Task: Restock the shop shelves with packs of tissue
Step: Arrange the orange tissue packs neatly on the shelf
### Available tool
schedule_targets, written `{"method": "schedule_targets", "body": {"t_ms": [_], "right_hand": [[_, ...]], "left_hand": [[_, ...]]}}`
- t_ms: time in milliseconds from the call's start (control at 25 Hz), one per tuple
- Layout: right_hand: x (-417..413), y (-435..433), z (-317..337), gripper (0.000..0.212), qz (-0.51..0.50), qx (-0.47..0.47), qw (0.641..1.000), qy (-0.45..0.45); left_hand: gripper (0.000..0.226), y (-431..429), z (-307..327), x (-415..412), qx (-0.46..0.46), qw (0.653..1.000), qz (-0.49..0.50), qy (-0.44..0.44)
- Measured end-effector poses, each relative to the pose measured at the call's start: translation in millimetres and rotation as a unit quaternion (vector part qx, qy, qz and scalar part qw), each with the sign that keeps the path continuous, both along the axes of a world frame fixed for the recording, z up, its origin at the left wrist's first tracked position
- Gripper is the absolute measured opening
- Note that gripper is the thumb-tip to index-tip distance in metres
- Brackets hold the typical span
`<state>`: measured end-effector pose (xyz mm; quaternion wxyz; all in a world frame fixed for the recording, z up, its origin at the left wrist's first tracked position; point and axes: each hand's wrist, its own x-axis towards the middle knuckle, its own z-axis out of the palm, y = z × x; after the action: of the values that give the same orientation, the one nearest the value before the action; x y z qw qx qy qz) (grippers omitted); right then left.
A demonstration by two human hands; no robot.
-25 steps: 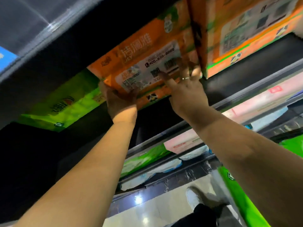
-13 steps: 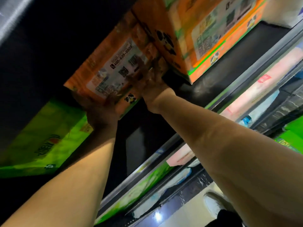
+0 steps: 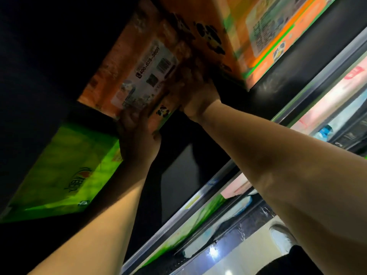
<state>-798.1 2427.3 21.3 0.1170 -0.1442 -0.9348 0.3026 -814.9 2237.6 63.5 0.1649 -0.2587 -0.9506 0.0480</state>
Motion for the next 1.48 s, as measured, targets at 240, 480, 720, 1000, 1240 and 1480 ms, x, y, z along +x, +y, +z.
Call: {"method": "schedule_targets", "body": {"t_ms": [240, 480, 720, 1000, 1240, 1480], "right_hand": [[-27, -3, -26, 0.065, 0.010, 0.035, 0.998, -0.047], [-34, -1, -18, 0.062, 0.018, 0.077, 0.988, -0.130], [71, 8, 34, 0.066, 0.018, 0.132, 0.988, -0.075], [237, 44, 35, 0.058, -0.081, 0.159, 0.984, 0.008], [390, 91, -19, 0.062, -0.165, 0.121, 0.976, -0.068], [548, 142, -84, 0.067, -0.258, 0.082, 0.941, -0.201]], "left_hand": [[0.085, 19, 10, -31, -0.083, 0.990, 0.034, -0.110], [0.066, 17, 11, -29, -0.052, 0.994, 0.000, -0.097], [0.068, 27, 22, 13, 0.012, 0.992, -0.101, -0.076], [0.075, 61, 24, 133, 0.041, 0.965, -0.181, -0.188], [0.073, 144, -4, 256, 0.021, 0.928, -0.307, -0.210], [0.077, 246, -93, 386, -0.051, 0.868, -0.393, -0.301]]}}
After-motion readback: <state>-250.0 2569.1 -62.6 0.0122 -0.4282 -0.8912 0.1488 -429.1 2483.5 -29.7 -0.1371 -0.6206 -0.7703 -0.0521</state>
